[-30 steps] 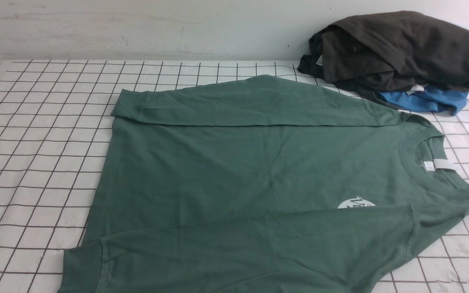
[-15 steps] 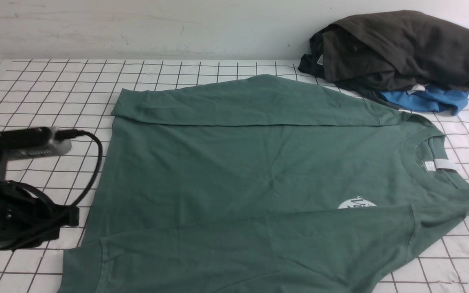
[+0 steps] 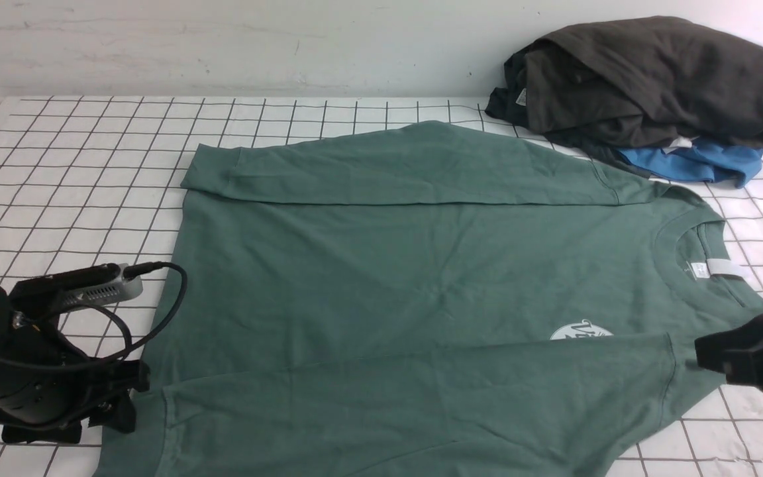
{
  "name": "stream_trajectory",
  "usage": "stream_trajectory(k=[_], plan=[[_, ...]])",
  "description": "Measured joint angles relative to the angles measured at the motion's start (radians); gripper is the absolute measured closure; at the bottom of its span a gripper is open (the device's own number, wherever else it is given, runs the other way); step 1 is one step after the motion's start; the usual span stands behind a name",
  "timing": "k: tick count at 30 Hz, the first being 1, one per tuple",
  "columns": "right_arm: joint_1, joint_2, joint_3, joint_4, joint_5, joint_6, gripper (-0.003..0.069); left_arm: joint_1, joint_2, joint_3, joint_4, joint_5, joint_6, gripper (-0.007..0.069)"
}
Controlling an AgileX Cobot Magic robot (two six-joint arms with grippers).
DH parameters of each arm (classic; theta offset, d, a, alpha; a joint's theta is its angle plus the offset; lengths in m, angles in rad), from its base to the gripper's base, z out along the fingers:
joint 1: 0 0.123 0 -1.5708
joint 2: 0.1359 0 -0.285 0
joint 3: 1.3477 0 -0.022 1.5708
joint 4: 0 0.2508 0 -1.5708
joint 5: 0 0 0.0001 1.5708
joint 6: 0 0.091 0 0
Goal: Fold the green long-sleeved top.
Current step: Use the left arm to clamp the cuff closest to it, then use the left arm to drag and place the cuff at the centered position on the left edge of the fabric
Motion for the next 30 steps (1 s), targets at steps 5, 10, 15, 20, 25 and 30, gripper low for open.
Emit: stream_trajectory(k=[5, 10, 15, 20, 25, 30], plan=[[0.041, 0.017, -0.001, -0.002, -0.016, -0.003, 0.0669, 0.001, 0.035, -0.01, 0.005, 0.001, 0.001, 0.0278], [0.105, 0.052, -0.001, -0.002, -0.016, -0.009, 0.0669, 0.005, 0.046, -0.018, 0.027, 0.006, 0.001, 0.0462], [0.111, 0.068, -0.001, -0.002, -0.02, -0.012, 0.0669, 0.006, 0.046, -0.025, 0.009, 0.012, 0.035, 0.0596], [0.111, 0.07, -0.001, -0.002, -0.036, -0.013, 0.0669, 0.006, 0.016, -0.054, 0.008, 0.039, 0.06, 0.0629], [0.111, 0.07, -0.001, -0.018, -0.049, -0.013, 0.0669, 0.006, -0.101, -0.107, 0.007, 0.048, 0.064, 0.0629], [0.111, 0.07, -0.001, -0.025, -0.054, -0.014, 0.0669, 0.006, -0.16, -0.128, 0.006, 0.064, 0.064, 0.0629]])
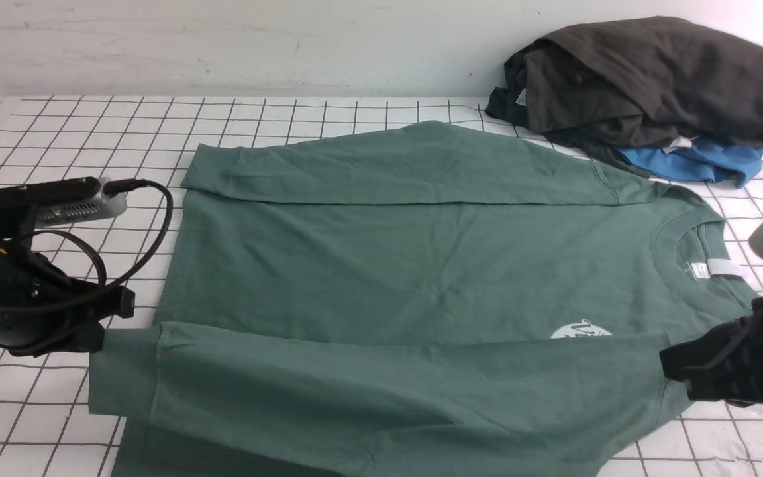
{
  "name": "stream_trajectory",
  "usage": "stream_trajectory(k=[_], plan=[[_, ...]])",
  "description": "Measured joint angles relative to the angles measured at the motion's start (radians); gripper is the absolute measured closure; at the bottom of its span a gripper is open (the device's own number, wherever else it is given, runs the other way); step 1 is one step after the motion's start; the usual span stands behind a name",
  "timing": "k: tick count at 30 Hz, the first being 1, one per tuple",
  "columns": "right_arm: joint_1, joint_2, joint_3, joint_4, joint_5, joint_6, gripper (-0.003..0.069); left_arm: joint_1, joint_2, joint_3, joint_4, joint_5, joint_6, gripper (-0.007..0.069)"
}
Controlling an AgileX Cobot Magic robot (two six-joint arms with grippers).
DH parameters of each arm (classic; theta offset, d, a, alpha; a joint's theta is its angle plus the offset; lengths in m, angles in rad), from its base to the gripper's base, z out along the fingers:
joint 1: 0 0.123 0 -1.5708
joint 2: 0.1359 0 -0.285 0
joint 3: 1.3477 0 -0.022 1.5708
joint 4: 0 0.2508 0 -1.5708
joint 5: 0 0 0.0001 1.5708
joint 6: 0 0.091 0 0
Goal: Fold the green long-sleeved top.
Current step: Use the left arm to drag and place the cuff at the centered position on the left edge of the fabric
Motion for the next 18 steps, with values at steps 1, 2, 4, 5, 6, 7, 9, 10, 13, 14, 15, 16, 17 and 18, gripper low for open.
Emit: stream_trajectory(k=[1, 2, 4, 5, 6, 7, 9, 10, 13, 14, 15, 16, 17, 18], plan=[[0.0, 0.0, 0.0, 0.0, -0.001, 0.0, 0.0669, 0.0, -0.001, 0.0, 0.0, 0.004, 0.0, 0.0629], [0.0, 0.0, 0.0, 0.0, -0.004, 0.0, 0.0669, 0.0, -0.001, 0.0, 0.001, 0.008, 0.0, 0.0629], [0.0, 0.0, 0.0, 0.0, -0.008, 0.0, 0.0669, 0.0, -0.001, 0.0, 0.001, 0.018, 0.0, 0.0629], [0.0, 0.0, 0.0, 0.0, -0.011, 0.0, 0.0669, 0.0, -0.001, -0.002, 0.001, 0.03, 0.0, 0.0629], [0.0, 0.0, 0.0, 0.0, -0.014, 0.0, 0.0669, 0.0, -0.001, -0.015, 0.0, 0.05, 0.001, 0.0629], [0.0, 0.0, 0.0, 0.0, -0.015, 0.0, 0.0669, 0.0, -0.001, -0.018, 0.0, 0.055, 0.002, 0.0629], [0.0, 0.0, 0.0, 0.0, -0.017, 0.0, 0.0669, 0.0, -0.001, -0.067, -0.008, 0.106, 0.017, 0.0629], [0.0, 0.0, 0.0, 0.0, -0.017, 0.0, 0.0669, 0.0, -0.001, -0.11, -0.014, 0.143, 0.028, 0.0629], [0.0, 0.0, 0.0, 0.0, -0.018, 0.0, 0.0669, -0.002, -0.001, -0.222, -0.021, 0.194, 0.05, 0.0629], [0.0, 0.0, 0.0, 0.0, -0.018, 0.0, 0.0669, -0.002, -0.001, -0.295, -0.023, 0.206, 0.064, 0.0629], [0.0, 0.0, 0.0, 0.0, -0.018, 0.0, 0.0669, -0.002, -0.001, -0.33, -0.025, 0.206, 0.068, 0.0629], [0.0, 0.0, 0.0, 0.0, -0.018, 0.0, 0.0669, -0.002, -0.001, -0.377, -0.025, 0.203, 0.071, 0.0629], [0.0, 0.0, 0.0, 0.0, -0.018, 0.0, 0.0669, -0.002, -0.001, -0.384, -0.025, 0.202, 0.071, 0.0629], [0.0, 0.0, 0.0, 0.0, -0.018, 0.0, 0.0669, -0.002, 0.002, -0.43, -0.025, 0.184, 0.075, 0.0629]])
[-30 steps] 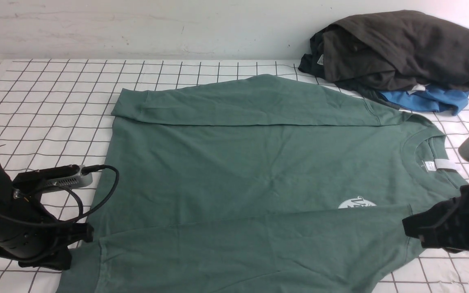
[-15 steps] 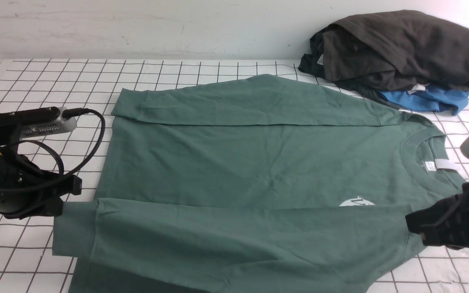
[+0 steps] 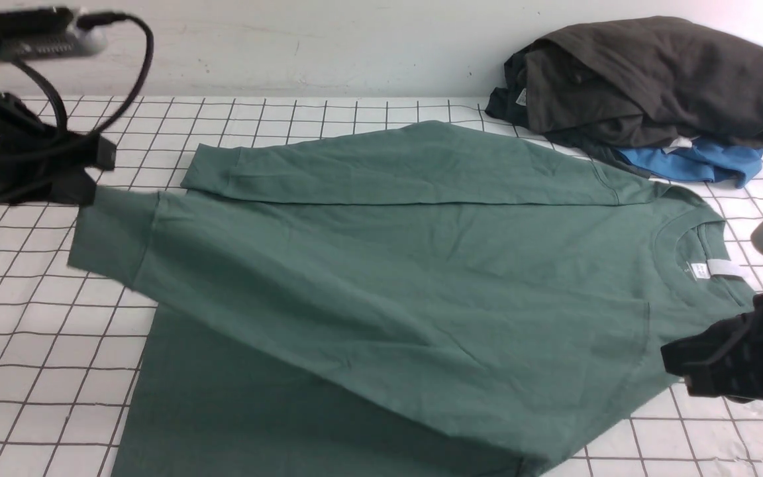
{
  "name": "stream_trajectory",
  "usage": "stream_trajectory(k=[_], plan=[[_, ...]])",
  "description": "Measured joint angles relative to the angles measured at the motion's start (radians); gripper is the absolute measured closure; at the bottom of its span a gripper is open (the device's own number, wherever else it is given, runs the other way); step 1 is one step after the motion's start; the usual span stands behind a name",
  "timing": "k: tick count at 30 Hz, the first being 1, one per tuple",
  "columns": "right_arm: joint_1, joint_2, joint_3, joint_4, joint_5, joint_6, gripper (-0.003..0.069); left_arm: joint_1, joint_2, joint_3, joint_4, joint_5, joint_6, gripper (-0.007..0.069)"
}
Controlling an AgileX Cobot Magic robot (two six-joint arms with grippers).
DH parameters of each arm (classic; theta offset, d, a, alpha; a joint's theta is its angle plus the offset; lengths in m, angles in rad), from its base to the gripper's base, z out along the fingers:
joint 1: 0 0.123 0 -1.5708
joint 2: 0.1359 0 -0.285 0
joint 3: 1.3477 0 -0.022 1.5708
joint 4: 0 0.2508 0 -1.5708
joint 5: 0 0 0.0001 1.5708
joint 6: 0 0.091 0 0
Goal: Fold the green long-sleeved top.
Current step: Use the left arm to drag and place the cuff at the centered position on the left edge of the fabric
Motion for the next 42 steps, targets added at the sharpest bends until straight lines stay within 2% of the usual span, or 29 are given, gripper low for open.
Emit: stream_trajectory(k=[4, 11, 16, 25, 29, 30, 32, 38, 42], plan=[[0.0, 0.0, 0.0, 0.0, 0.0, 0.0, 0.0669, 0.0, 0.039, -0.041, 0.0, -0.067, 0.004, 0.0629], [0.0, 0.0, 0.0, 0.015, 0.0, 0.0, 0.0669, 0.0, 0.316, -0.051, 0.001, -0.187, 0.01, 0.0629], [0.0, 0.0, 0.0, 0.016, 0.006, 0.0, 0.0669, 0.0, 0.444, -0.106, 0.007, -0.15, 0.01, 0.0629], [0.0, 0.0, 0.0, 0.016, 0.008, -0.015, 0.0669, -0.005, 0.462, -0.256, -0.039, 0.009, 0.043, 0.0629], [0.0, 0.0, 0.0, 0.02, 0.002, -0.018, 0.0669, -0.069, 0.45, -0.404, -0.113, 0.187, 0.133, 0.0629], [0.0, 0.0, 0.0, 0.02, 0.001, -0.018, 0.0669, -0.074, 0.449, -0.41, -0.113, 0.187, 0.137, 0.0629], [0.0, 0.0, 0.0, 0.002, -0.003, -0.019, 0.0669, -0.147, 0.425, -0.482, -0.152, 0.254, 0.17, 0.0629], [0.0, 0.0, 0.0, -0.024, -0.007, -0.019, 0.0669, -0.261, 0.41, -0.533, -0.233, 0.281, 0.182, 0.0629], [0.0, 0.0, 0.0, -0.044, -0.015, -0.019, 0.0669, -0.362, 0.416, -0.605, -0.408, 0.35, 0.275, 0.0629]])
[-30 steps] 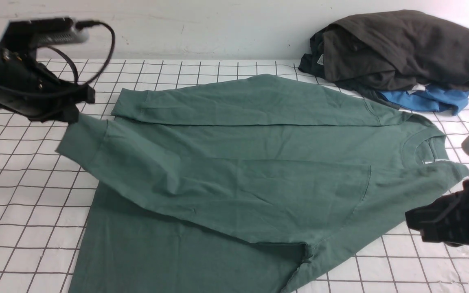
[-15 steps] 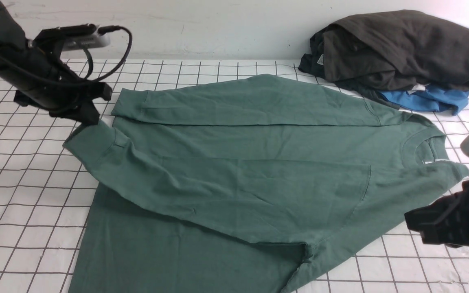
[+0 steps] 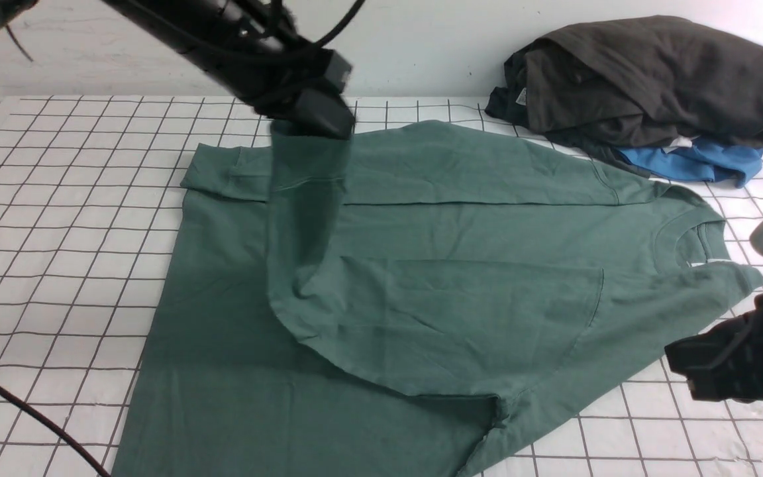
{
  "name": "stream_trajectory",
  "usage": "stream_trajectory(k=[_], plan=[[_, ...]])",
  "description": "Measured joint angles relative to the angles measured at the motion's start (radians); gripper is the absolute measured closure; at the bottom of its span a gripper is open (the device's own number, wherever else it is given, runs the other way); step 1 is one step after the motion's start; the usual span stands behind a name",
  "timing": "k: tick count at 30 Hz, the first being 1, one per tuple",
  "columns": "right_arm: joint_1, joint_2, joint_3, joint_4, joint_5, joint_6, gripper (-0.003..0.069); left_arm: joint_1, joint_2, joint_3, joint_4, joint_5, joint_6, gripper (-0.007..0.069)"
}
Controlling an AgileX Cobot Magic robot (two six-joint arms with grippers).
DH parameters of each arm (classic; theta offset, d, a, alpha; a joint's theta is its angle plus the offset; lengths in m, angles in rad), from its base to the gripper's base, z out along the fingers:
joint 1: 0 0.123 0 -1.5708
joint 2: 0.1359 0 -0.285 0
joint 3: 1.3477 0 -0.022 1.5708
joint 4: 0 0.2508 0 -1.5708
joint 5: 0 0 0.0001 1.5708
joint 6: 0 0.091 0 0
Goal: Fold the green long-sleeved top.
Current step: Use the left arm to drag and place the cuff at the centered position on the left edge of the fabric
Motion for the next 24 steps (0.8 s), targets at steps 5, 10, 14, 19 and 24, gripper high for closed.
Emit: stream_trajectory(k=[5, 10, 14, 19, 24], plan=[[0.0, 0.0, -0.001, -0.141, 0.027, 0.091, 0.0669, -0.152, -0.004, -0.146, -0.241, 0.018, 0.087, 0.0629], [0.0, -0.007, -0.001, -0.391, 0.1, 0.306, 0.0669, -0.276, -0.016, -0.248, -0.343, 0.026, 0.11, 0.0629], [0.0, -0.061, -0.001, -0.629, 0.122, 0.523, 0.0669, -0.345, -0.015, -0.26, -0.382, 0.036, 0.11, 0.0629], [0.0, -0.164, -0.001, -0.878, 0.124, 0.772, 0.0669, -0.408, -0.015, -0.26, -0.465, 0.037, 0.127, 0.0629], [0.0, -0.258, -0.002, -1.045, 0.12, 0.969, 0.0669, -0.466, -0.015, -0.26, -0.512, 0.037, 0.143, 0.0629]])
